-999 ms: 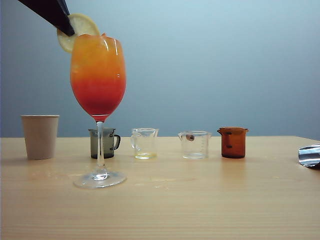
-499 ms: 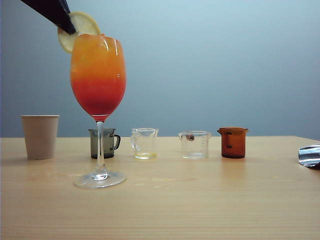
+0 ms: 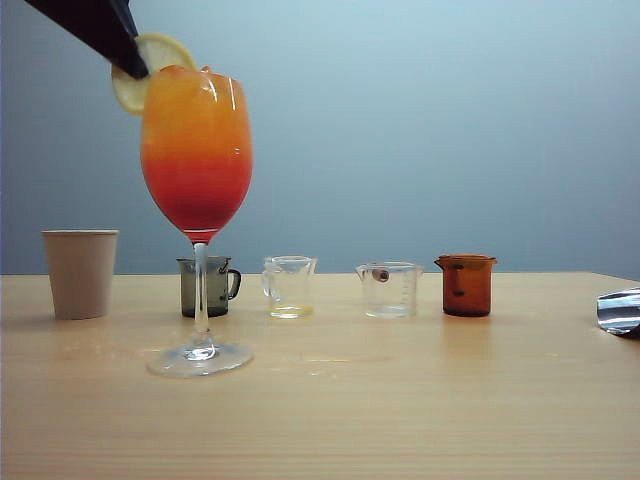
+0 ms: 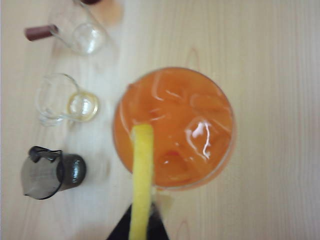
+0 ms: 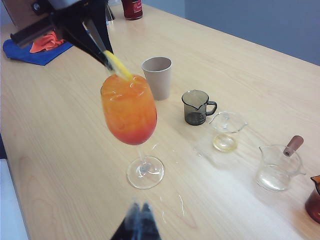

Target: Pick up the lemon slice from the paper cup on the left and carefully insert it into the rim of the goblet.

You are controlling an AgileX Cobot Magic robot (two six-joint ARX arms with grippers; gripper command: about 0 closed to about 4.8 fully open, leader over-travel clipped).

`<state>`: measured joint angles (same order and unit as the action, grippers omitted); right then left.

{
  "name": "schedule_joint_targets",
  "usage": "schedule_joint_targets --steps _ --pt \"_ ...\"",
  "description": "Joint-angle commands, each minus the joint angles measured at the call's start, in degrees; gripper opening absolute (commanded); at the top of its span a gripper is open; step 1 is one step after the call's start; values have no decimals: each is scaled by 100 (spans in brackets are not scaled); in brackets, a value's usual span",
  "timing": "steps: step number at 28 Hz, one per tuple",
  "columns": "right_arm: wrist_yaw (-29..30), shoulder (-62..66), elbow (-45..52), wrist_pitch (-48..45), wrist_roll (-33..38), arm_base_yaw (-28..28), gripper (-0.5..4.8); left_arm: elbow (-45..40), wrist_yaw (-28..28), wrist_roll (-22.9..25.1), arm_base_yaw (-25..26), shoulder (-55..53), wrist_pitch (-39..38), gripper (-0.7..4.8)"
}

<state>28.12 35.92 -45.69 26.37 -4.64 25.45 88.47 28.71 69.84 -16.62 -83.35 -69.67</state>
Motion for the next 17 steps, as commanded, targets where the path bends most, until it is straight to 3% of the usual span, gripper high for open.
schedule_joint_targets --steps 1,14,15,17 --pt "7 -11 -20 -133 -35 0 -5 -35 68 22 0 13 -11 -6" --pt "7 -11 -20 -131 -35 0 -5 -33 240 15 0 13 11 -4" --pt "7 -11 -20 -133 -35 0 -5 -33 240 15 0 13 11 1" --pt "7 -11 -20 -133 -35 0 -5 -33 238 -2 0 13 15 63"
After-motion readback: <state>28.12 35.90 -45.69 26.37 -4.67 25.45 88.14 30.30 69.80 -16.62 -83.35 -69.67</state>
